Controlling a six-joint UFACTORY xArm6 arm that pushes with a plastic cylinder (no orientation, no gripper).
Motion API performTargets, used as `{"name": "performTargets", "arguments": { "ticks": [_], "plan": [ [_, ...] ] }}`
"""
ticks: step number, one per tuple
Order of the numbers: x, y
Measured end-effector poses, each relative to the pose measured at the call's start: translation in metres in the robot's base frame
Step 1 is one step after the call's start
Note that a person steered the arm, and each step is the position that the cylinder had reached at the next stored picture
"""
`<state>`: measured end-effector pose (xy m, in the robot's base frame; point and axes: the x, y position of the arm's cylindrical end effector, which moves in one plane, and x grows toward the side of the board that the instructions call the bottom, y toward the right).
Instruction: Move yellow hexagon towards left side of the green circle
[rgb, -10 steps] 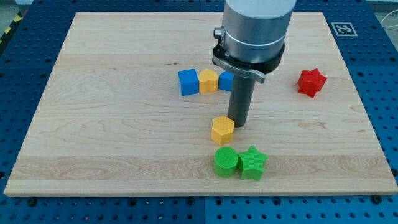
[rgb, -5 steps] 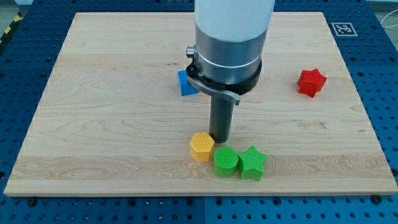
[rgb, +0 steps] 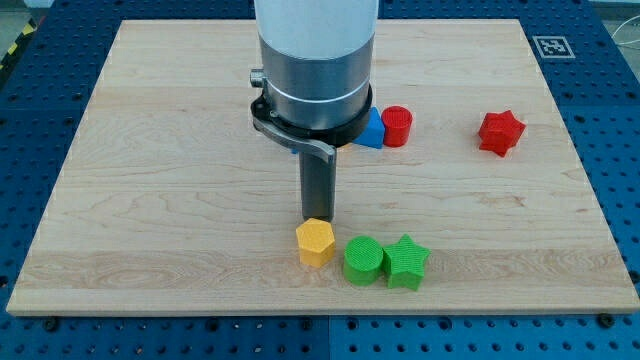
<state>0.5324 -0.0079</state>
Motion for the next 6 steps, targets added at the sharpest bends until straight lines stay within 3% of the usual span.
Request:
{"name": "performTargets", "arguments": {
  "ticks": [6],
  "plan": [
    [0.024, -0.006]
  ]
}}
